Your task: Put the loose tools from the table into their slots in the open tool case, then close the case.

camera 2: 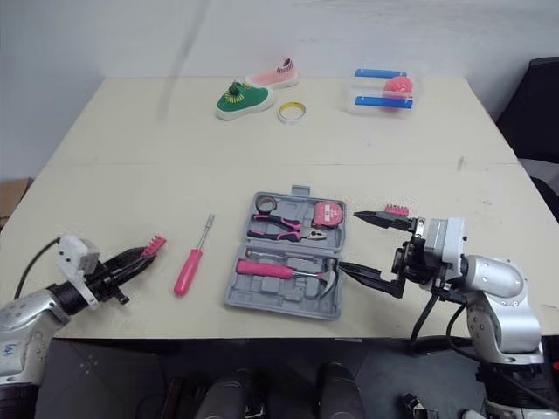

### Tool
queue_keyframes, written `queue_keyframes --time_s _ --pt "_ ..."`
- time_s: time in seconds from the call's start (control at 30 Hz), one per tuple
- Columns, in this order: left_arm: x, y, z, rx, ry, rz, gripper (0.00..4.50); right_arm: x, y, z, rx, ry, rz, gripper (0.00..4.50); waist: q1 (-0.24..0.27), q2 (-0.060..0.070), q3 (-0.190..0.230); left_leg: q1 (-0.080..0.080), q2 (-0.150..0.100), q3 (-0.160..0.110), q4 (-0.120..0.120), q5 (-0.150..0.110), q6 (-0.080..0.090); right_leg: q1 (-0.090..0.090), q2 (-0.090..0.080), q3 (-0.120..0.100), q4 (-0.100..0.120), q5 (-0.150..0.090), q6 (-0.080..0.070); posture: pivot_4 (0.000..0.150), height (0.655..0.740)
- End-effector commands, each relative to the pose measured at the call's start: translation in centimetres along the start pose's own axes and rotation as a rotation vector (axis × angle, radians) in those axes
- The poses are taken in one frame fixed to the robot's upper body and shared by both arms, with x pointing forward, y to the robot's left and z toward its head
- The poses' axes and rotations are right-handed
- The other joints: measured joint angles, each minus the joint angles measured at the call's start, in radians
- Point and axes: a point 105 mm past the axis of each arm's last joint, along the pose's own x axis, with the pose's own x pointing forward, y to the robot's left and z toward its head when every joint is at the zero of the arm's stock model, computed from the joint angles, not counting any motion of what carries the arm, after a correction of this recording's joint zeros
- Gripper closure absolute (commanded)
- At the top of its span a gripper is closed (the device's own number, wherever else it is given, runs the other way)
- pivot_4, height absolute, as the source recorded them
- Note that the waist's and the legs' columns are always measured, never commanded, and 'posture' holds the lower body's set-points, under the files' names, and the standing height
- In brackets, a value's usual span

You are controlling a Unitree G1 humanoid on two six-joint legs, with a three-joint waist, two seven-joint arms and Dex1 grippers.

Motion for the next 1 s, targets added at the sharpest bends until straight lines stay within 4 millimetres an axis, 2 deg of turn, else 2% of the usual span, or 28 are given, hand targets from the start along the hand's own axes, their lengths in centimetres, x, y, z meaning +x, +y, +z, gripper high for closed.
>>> queue_keyframes --time_s 0.03,0.13,0.27,0.3,0.4,0.57,0.73,0.83,1.0 --pt "1.8 -3.2 5.5 0.168 -0.102 -0.234 3.86 -0.9 -0.2 0.8 -0.017 -0.009 -0.011 0.00 0.011 0.000 0.000 0.000 0.000 0.000 0.000 0.000 0.000 0.000 0.000 0.000 0.000 0.000 0.000 0.150 0.7400" --pt "3.3 -5.5 6.2 0.241 -0.060 -0.397 3.86 -1.1 0.1 0.5 0.015 0.005 0.008 0.00 0.014 0.000 0.000 0.001 -0.001 0.000 0.000 0.001 -0.001 0.001 0.000 0.000 0.000 0.000 0.000 0.150 0.7400" --pt "5.4 -8.7 5.9 0.334 0.133 -0.614 3.86 -1.2 0.5 0.1 0.033 0.014 0.012 0.00 0.011 -0.001 0.002 0.000 -0.001 0.001 -0.001 0.002 -0.003 0.001 0.002 -0.001 -0.002 0.000 0.000 0.150 0.7400" --pt "5.8 -9.3 6.0 0.300 0.167 -0.644 3.86 -1.2 0.5 0.0 0.031 0.013 0.011 0.00 0.010 0.000 0.002 0.000 -0.001 0.001 -0.001 0.004 -0.001 0.001 0.003 -0.002 -0.002 0.000 0.000 0.150 0.7400" --pt "6.1 -10.7 5.1 0.377 0.274 -0.751 3.86 -1.2 0.8 -0.4 0.034 0.019 0.013 0.00 0.007 0.000 0.002 0.000 0.001 0.002 -0.001 0.004 0.001 0.001 0.006 -0.004 -0.003 0.000 0.000 0.150 0.7400" --pt "8.2 -11.5 3.9 0.489 0.390 -0.804 3.86 -1.2 1.5 -1.0 0.042 0.044 0.042 0.00 0.015 -0.002 0.003 -0.001 0.004 0.002 0.001 0.004 0.000 0.001 0.016 -0.005 -0.004 0.000 0.000 0.150 0.7400" --pt "8.5 -12.4 2.8 0.549 0.474 -0.882 3.86 -0.8 1.6 -0.4 0.028 0.041 0.032 0.00 0.011 -0.001 0.003 -0.001 0.004 0.002 0.002 0.004 0.001 0.001 0.015 -0.004 -0.003 0.000 0.000 0.150 0.7400" --pt "8.7 -11.9 2.0 0.629 0.532 -0.867 3.86 -0.4 1.7 0.2 0.021 0.039 0.028 0.00 0.012 -0.001 0.003 -0.001 0.006 0.002 0.002 0.004 0.000 0.000 0.016 -0.003 -0.003 -0.001 -0.001 0.150 0.7400" --pt "9.5 -11.9 1.9 0.614 0.546 -0.837 3.86 0.3 1.6 1.0 0.019 0.036 0.014 0.00 0.015 -0.002 0.004 -0.001 0.006 0.001 0.004 0.004 0.000 0.000 0.016 -0.003 0.000 -0.001 -0.002 0.150 0.7400"
